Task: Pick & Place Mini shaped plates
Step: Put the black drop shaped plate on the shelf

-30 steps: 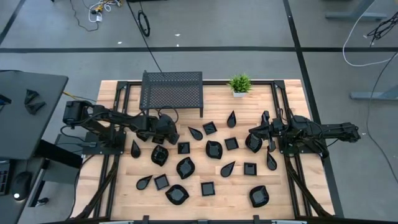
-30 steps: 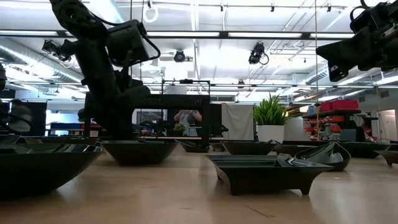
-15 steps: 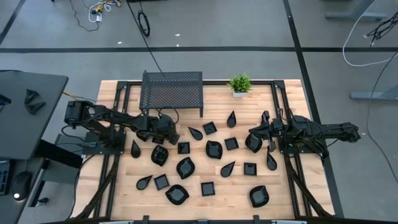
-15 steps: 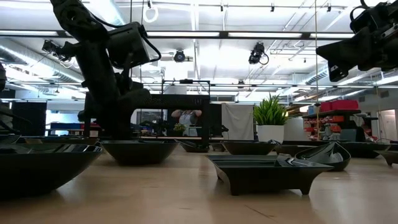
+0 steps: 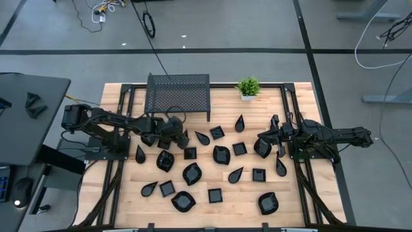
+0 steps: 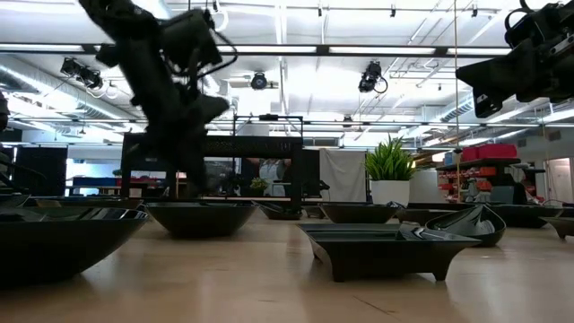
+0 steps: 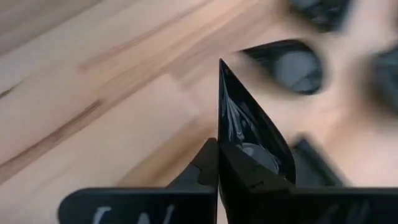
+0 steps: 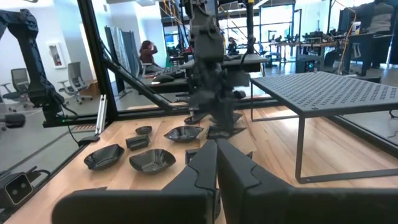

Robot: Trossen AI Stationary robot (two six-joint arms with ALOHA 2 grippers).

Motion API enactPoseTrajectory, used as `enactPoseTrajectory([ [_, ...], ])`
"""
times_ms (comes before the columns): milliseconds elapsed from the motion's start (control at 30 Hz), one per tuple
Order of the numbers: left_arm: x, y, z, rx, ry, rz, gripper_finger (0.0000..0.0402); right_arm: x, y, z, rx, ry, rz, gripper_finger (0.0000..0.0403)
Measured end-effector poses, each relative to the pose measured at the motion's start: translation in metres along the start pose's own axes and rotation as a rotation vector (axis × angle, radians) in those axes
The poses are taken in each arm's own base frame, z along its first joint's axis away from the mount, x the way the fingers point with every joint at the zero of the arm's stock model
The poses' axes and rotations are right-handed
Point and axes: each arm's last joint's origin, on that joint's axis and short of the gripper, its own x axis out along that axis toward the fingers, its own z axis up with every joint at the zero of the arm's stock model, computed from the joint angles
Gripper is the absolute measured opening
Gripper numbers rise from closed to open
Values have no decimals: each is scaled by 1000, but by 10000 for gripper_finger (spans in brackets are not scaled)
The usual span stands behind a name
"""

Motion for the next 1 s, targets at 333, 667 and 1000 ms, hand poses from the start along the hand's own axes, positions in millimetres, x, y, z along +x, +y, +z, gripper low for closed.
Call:
enactPoseTrajectory([
  [333, -83, -35, 56, 192, -8, -117, 4, 0, 0, 0, 0, 0, 0, 16],
  [667, -132, 27, 112, 143, -75, 179, 4, 0, 0, 0, 0, 0, 0, 16],
  [1000, -125, 115, 151, -51, -66, 345, 6, 0, 0, 0, 0, 0, 0, 16],
])
